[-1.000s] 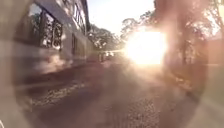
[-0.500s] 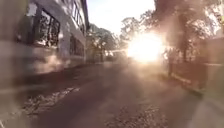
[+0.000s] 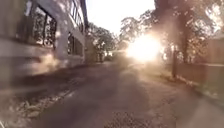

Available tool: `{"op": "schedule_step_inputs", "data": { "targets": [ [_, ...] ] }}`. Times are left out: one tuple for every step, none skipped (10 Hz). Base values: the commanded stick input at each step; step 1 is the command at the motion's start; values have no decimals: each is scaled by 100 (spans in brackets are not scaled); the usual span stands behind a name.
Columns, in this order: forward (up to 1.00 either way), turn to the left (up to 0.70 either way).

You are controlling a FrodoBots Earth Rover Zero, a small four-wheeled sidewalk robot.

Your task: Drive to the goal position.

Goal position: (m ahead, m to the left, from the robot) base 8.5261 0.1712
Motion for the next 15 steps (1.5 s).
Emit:
{"op": "schedule_step_inputs", "data": {
  "targets": [
    [70,0],
    [70,0],
    [70,0],
    [70,0],
    [70,0],
    [70,0],
    [70,0],
    [70,0],
    [70,0],
    [70,0],
    [70,0],
    [70,0],
    [70,0],
    [70,0],
    [70,0]
  ]
}}
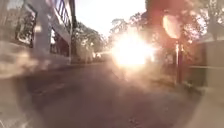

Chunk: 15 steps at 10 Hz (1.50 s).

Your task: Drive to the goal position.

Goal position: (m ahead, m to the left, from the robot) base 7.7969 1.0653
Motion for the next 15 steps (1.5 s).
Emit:
{"op": "schedule_step_inputs", "data": {
  "targets": [
    [70,0],
    [70,0],
    [70,0],
    [70,0],
    [70,0],
    [70,0],
    [70,0],
    [70,0],
    [70,0],
    [70,0],
    [70,35],
    [70,35],
    [70,35],
    [70,35],
    [70,35]
  ]
}}
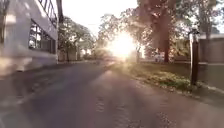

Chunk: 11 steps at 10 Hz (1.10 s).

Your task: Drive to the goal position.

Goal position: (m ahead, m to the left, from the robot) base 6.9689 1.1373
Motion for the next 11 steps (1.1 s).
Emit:
{"op": "schedule_step_inputs", "data": {
  "targets": [
    [70,35],
    [70,35],
    [70,35],
    [70,35],
    [70,35],
    [70,35],
    [70,35],
    [70,35],
    [70,35],
    [70,35],
    [70,35]
  ]
}}
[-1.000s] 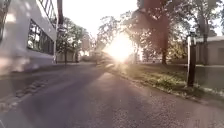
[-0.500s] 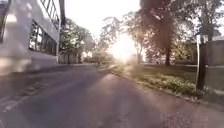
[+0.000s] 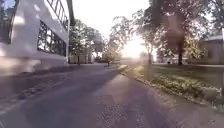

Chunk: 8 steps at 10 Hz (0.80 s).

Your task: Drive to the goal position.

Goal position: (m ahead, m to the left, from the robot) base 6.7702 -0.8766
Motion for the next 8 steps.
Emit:
{"op": "schedule_step_inputs", "data": {
  "targets": [
    [70,35],
    [70,35],
    [70,35],
    [70,35],
    [70,35],
    [70,0],
    [70,0],
    [70,0]
  ]
}}
